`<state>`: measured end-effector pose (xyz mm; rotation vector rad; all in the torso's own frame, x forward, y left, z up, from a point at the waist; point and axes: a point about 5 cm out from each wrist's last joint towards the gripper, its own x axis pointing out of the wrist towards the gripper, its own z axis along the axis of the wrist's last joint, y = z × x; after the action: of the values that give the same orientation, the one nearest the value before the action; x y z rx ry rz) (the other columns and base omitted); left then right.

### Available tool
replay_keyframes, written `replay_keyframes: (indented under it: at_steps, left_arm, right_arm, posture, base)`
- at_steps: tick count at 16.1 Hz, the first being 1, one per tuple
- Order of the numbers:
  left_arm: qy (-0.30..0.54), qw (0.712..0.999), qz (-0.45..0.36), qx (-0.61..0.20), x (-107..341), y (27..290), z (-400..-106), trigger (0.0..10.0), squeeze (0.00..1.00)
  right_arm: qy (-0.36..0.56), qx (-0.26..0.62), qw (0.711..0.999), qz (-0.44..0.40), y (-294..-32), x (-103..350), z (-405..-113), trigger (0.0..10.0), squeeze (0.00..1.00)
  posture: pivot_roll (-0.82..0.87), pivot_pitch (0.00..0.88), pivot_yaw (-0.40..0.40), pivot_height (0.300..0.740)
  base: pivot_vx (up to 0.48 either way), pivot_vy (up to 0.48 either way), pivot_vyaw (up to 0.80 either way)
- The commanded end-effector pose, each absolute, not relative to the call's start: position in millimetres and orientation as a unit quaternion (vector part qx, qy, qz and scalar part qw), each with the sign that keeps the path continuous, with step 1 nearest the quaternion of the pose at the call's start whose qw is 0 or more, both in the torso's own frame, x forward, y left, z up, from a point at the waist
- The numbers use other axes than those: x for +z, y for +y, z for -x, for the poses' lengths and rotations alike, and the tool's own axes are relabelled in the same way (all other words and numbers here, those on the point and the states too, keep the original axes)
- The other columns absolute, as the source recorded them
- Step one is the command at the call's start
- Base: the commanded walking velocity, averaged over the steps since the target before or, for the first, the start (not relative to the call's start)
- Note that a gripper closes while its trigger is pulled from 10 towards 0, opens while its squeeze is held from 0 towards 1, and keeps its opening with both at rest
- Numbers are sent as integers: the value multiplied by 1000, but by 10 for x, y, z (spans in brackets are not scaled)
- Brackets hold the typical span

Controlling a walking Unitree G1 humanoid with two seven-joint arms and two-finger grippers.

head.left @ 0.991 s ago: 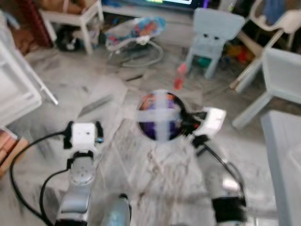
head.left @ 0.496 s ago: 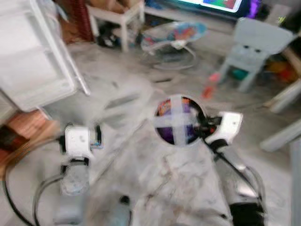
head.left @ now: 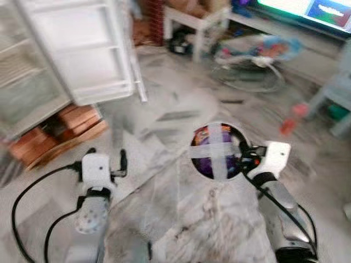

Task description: Restocking fridge

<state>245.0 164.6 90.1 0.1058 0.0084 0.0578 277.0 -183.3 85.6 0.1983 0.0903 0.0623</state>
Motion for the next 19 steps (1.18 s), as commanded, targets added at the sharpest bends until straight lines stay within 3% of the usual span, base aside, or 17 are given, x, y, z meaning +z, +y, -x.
replay_keyframes:
  at_steps: [1,5,9,13,19]
  left_arm:
    - [9,998,-56,37,905,1710,-2458,10000,0]
    - [9,998,-43,36,922,1696,-2457,10000,0]
    - [11,998,-42,37,919,1711,-2462,10000,0]
    - [9,998,-35,47,943,1748,-2495,10000,0]
    - [8,998,-43,38,927,1734,-2494,10000,0]
  right_arm:
    - [18,50,993,-106,-1720,992,-2831,10000,0]
    - [14,50,992,-113,-1709,1014,-2831,10000,0]
    - [9,78,990,-116,-1600,1053,-2826,10000,0]
    - [12,83,990,-113,-1568,1047,-2821,10000,0]
    - [17,87,991,-104,-1560,1044,-2836,10000,0]
  posture:
    - [142,137,-70,740]
    - [144,144,-68,740]
    - [142,146,-69,740]
    - [149,153,-68,740]
    - [148,159,-65,740]
  base:
    - [0,0,763]
    - [232,133,667]
    - [333,326,0]
    - [320,358,673]
    - [321,356,0]
